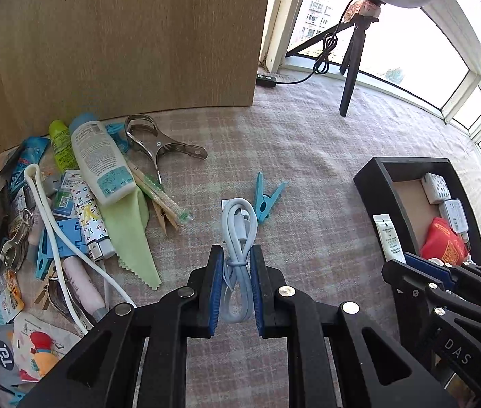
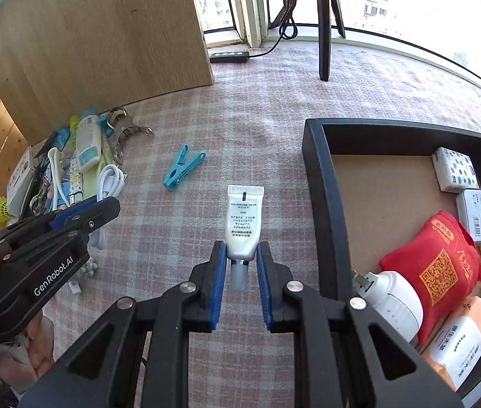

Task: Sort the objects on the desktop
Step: 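Carry the ointment tube and white cable into the tray and release, then move both tools back to the pile and grasp the white earphone cable together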

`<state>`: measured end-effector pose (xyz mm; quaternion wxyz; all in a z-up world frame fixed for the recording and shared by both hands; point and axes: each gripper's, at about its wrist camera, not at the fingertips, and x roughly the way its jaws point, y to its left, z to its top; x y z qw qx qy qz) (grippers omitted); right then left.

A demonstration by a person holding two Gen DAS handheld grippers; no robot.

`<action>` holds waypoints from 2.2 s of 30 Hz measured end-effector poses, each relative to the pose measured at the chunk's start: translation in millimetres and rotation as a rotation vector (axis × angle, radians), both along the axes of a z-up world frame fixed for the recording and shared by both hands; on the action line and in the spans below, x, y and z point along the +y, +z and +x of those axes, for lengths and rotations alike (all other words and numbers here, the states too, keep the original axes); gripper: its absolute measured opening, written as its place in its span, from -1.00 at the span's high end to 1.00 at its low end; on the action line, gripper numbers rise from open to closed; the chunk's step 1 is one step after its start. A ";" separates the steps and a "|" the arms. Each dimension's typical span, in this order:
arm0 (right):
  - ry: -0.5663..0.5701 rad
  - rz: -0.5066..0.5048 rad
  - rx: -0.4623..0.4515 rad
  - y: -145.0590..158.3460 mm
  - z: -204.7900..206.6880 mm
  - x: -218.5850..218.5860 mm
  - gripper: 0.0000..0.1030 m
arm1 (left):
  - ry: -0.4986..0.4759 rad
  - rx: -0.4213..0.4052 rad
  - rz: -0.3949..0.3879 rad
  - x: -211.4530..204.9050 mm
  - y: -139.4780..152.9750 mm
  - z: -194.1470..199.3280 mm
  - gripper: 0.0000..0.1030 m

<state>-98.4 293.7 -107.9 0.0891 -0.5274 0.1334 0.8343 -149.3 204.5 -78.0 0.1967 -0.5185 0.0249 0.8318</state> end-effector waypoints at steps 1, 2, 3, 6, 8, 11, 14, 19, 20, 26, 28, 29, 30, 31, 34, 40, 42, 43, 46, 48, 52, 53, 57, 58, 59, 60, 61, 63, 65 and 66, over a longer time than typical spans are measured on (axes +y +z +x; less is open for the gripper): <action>-0.011 -0.001 0.008 4.2 2.3 5.3 0.65 | -0.008 0.001 0.010 4.8 3.2 2.1 0.72; -0.023 -0.001 0.015 7.8 3.0 11.6 0.65 | -0.017 0.002 0.020 9.4 7.6 7.6 0.72; -0.036 0.001 0.021 11.0 6.7 19.0 0.65 | -0.027 0.005 0.028 15.0 10.9 11.1 0.72; -0.084 -0.006 0.031 18.8 19.8 43.1 0.65 | -0.066 0.012 0.047 35.6 18.7 20.7 0.72; -0.122 -0.009 0.037 22.8 29.2 59.3 0.65 | -0.093 0.007 0.063 49.3 23.8 28.5 0.72; -0.171 -0.010 0.046 28.5 42.6 81.4 0.65 | -0.138 0.000 0.078 72.6 28.1 38.6 0.72; -0.214 -0.002 0.052 33.5 57.5 102.3 0.65 | -0.185 -0.003 0.092 96.7 32.6 49.6 0.72; -0.292 0.024 0.057 41.5 84.2 136.5 0.65 | -0.262 -0.008 0.120 135.8 39.8 72.3 0.72; -0.309 0.027 0.057 42.7 89.4 144.1 0.65 | -0.282 -0.012 0.125 143.6 40.7 76.8 0.72; -0.407 0.046 0.053 49.5 122.6 187.7 0.65 | -0.394 -0.005 0.125 188.2 51.4 106.6 0.72; -0.432 0.050 0.047 50.3 131.9 198.5 0.65 | -0.431 -0.003 0.128 201.2 55.2 117.2 0.72; -0.445 0.053 0.044 50.6 136.5 203.2 0.65 | -0.448 0.001 0.127 207.4 57.1 122.8 0.72; -0.456 0.055 0.042 50.8 140.2 207.6 0.65 | -0.463 0.004 0.127 213.0 58.5 128.1 0.72; -0.467 0.055 0.040 50.7 143.8 211.4 0.65 | -0.480 0.006 0.126 218.1 59.7 133.5 0.72; -0.499 0.047 0.037 49.9 153.3 221.3 0.64 | -0.521 -0.002 0.124 229.1 60.7 146.2 0.58; -0.547 0.036 0.041 50.4 163.0 228.2 0.34 | -0.489 0.001 0.123 223.8 61.0 145.1 0.05; -0.532 0.043 0.041 51.4 159.4 225.2 0.34 | -0.470 0.007 0.119 217.6 61.1 141.7 0.07; -0.526 0.045 0.042 51.9 157.9 222.9 0.34 | -0.464 0.009 0.117 214.2 61.1 139.9 0.07; -0.498 0.038 0.047 52.6 150.3 214.8 0.35 | -0.430 0.014 0.108 201.9 59.8 133.6 0.07; -0.475 0.036 0.049 53.0 144.0 207.7 0.35 | -0.402 0.013 0.106 190.3 58.3 127.8 0.07; -0.411 0.026 0.058 54.8 126.7 188.4 0.35 | -0.329 0.021 0.085 160.2 55.0 113.1 0.07; -0.390 0.025 0.059 54.8 121.1 182.2 0.35 | -0.303 0.020 0.086 150.1 54.3 108.1 0.07; -0.297 0.009 0.065 53.9 96.8 153.6 0.35 | -0.198 0.032 0.072 107.6 51.6 88.4 0.07; -0.268 0.004 0.066 53.3 90.1 144.4 0.35 | -0.170 0.038 0.065 95.7 51.2 83.7 0.08; -0.237 -0.001 0.067 52.5 83.1 135.0 0.35 | -0.141 0.040 0.059 83.3 50.3 78.7 0.08; -0.206 -0.005 0.067 51.7 76.0 125.5 0.35 | -0.113 0.041 0.054 71.1 49.0 73.4 0.08; -0.175 -0.012 0.067 50.7 69.2 116.0 0.35 | -0.084 0.039 0.049 58.4 47.6 68.0 0.08; -0.111 -0.030 0.066 49.3 54.6 96.5 0.35 | -0.028 0.035 0.040 32.2 44.2 57.0 0.08; -0.033 -0.052 0.061 48.5 39.2 73.7 0.35 | 0.032 0.026 0.031 4.3 39.3 45.8 0.08; 0.011 -0.062 0.061 48.1 31.1 61.4 0.35 | 0.059 0.020 0.028 -9.0 36.5 40.8 0.08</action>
